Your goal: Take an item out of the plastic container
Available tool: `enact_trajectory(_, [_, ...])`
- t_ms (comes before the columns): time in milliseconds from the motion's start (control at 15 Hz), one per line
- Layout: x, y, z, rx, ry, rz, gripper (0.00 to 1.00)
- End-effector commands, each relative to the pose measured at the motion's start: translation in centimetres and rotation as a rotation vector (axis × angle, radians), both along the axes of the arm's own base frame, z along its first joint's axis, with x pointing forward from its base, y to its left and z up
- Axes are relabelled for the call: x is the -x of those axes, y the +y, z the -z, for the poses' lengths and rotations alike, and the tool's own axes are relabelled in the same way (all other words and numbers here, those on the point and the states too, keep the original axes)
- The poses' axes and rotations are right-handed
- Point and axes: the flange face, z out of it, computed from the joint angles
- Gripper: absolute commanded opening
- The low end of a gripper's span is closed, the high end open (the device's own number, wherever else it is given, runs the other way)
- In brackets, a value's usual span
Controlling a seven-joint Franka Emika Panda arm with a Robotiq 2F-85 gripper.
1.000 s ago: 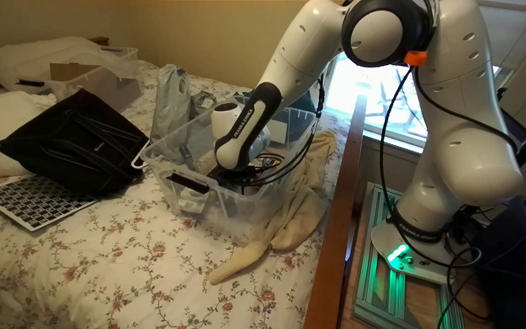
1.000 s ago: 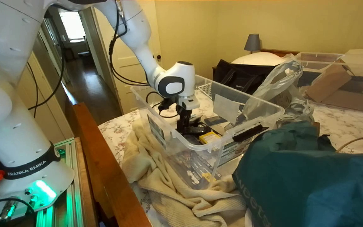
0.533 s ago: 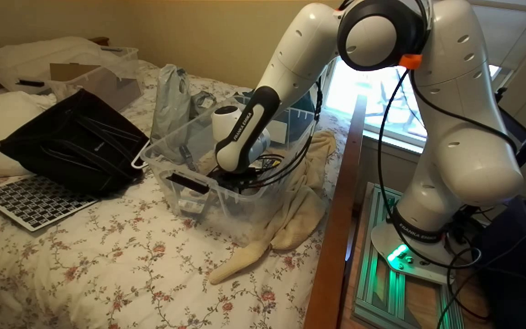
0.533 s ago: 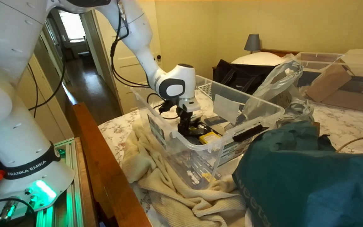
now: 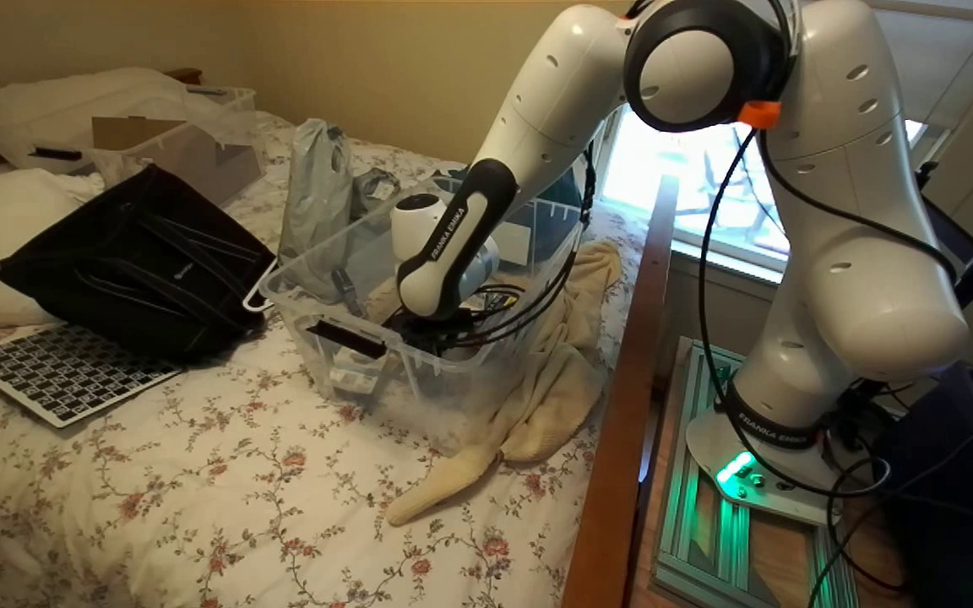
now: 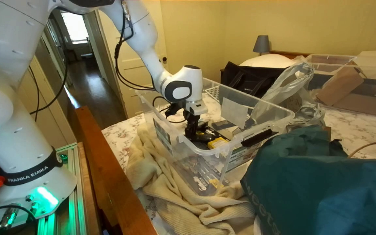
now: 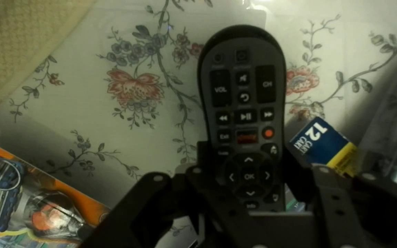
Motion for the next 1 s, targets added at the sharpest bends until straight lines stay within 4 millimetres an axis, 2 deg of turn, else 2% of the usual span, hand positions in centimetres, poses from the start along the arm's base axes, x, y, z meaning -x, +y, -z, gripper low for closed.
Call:
enact_trajectory(0, [1.1,0.7,-2.6,0.012,-0.025,-0.01,0.29])
enact_trajectory(333, [2.8,1.8,-7.1,0.03,-0.042,-0.051,0.29])
enact_trajectory(667, [4.6,0.8,-11.1,0.129,-0.033,-0.051,0.29])
enact_trajectory(933, [4.5,0.7,-14.8,0.203,-0.061,-0.101,0.29])
